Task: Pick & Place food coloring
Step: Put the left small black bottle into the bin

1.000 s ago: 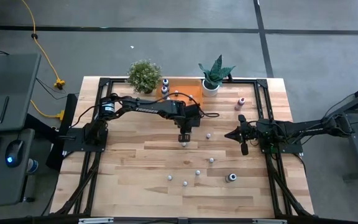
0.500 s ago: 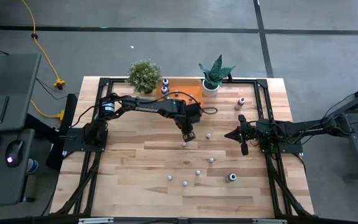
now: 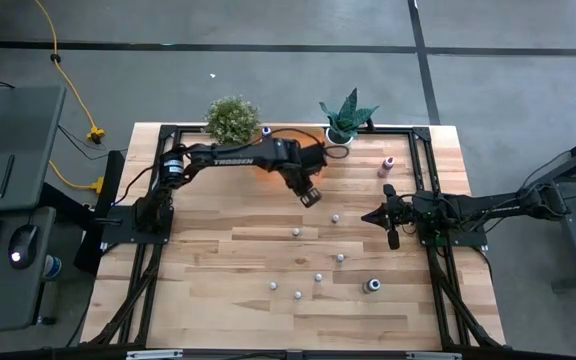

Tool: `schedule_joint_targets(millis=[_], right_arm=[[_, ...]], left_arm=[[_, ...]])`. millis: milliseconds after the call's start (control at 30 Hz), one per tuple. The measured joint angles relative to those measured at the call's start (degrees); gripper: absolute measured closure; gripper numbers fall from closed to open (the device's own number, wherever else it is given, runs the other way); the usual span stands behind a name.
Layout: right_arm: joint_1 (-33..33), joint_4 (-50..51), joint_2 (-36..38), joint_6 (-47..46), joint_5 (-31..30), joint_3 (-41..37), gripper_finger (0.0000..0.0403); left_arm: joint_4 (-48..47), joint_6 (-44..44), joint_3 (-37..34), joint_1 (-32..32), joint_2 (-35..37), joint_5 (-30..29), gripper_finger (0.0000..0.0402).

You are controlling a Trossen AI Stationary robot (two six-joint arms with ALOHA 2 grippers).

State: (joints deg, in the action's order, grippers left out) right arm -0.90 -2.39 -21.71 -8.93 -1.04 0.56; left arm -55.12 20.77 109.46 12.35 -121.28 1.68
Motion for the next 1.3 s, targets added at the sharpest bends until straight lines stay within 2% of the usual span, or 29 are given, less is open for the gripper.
schedule_joint_targets(millis=[300, 500, 733, 933, 1167, 1300], right_arm=[[0.0, 0.0, 0.0, 0.0, 0.0, 0.0, 0.0402], [0.0, 0.0, 0.0, 0.0, 0.0, 0.0, 0.0402], [0.0, 0.0, 0.0, 0.0, 0.0, 0.0, 0.0402], [0.0, 0.0, 0.0, 0.0, 0.0, 0.0, 0.0402], [0.0, 0.0, 0.0, 0.0, 0.0, 0.0, 0.0402], [0.0, 0.0, 0.0, 0.0, 0.0, 0.0, 0.0402]], left_arm=[[-10.2, -3.9, 14.2, 0.8, 0.0, -4.6, 0.0369], [-13.4, -5.2, 19.3, 0.8, 1.6, -8.0, 0.0369], [-14.2, -6.0, 19.4, 0.8, 6.6, -12.5, 0.0369], [-13.4, -13.4, 19.4, -0.1, 11.0, -17.6, 0.0369], [-8.6, -24.7, 19.4, -1.7, 12.6, -17.8, 0.0369], [-4.7, -29.8, 19.4, -2.0, 12.6, -15.4, 0.0369]])
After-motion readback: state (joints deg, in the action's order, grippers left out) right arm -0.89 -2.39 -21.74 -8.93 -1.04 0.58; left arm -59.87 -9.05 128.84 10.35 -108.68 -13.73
